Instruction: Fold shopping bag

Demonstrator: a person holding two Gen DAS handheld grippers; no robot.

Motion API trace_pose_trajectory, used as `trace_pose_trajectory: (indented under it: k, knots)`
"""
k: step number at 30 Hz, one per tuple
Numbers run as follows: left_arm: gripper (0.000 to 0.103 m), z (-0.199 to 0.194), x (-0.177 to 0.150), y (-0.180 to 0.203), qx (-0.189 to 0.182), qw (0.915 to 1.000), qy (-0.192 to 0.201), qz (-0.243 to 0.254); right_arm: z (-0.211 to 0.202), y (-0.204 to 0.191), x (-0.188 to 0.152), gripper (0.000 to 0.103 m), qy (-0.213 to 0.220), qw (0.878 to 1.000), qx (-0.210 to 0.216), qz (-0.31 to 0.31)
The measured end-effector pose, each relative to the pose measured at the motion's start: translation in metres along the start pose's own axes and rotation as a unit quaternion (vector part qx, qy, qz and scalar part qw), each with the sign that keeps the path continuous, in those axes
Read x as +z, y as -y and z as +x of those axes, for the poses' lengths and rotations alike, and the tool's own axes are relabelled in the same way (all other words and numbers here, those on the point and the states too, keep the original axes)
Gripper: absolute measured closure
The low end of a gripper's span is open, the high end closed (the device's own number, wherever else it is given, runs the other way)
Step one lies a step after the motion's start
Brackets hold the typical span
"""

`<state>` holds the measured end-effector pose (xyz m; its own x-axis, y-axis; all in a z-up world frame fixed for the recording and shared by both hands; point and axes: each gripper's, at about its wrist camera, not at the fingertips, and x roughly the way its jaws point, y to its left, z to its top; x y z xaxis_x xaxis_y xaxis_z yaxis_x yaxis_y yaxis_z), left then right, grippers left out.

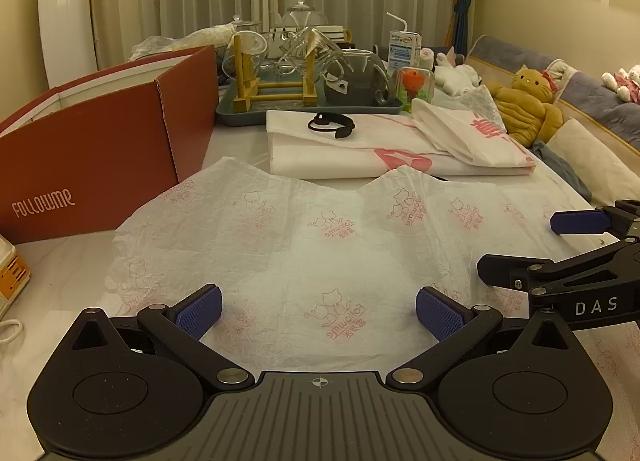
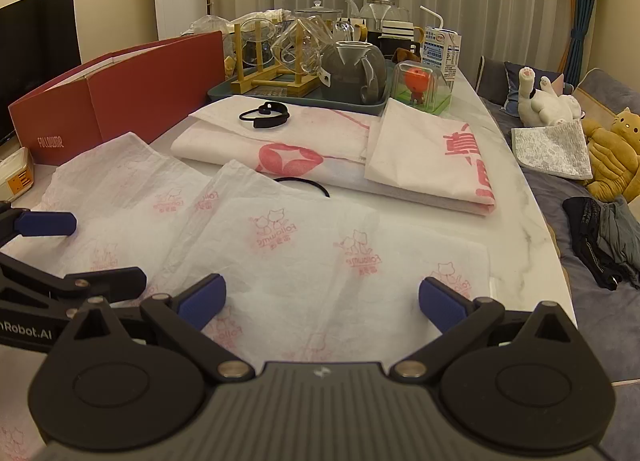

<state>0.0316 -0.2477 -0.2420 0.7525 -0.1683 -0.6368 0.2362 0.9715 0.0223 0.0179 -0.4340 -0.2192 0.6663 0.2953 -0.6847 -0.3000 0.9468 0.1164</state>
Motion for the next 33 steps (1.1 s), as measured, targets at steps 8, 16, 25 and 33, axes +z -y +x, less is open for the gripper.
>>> trace_pose_trajectory:
  k: [8, 16, 25, 33]
  knots:
    - [0.0, 0.007, -0.005, 0.005, 0.003, 1.0, 0.0, -0.003, 0.001, 0.0, 0.001, 0.0, 0.0, 1.0, 0.0, 0.0]
    - [0.0, 0.018, -0.002, 0.006, 0.004, 1.0, 0.0, -0.004, 0.001, 0.0, 0.001, 0.0, 0.0, 1.0, -0.001, 0.0]
    - [0.0, 0.019, 0.007, 0.011, 0.005, 1.0, 0.0, -0.005, 0.001, 0.0, 0.001, 0.0, 0.0, 1.0, -0.001, 0.0]
    - [0.0, 0.017, 0.006, 0.013, 0.006, 1.0, 0.0, -0.005, 0.001, 0.0, 0.001, 0.0, 0.0, 1.0, -0.001, 0.0]
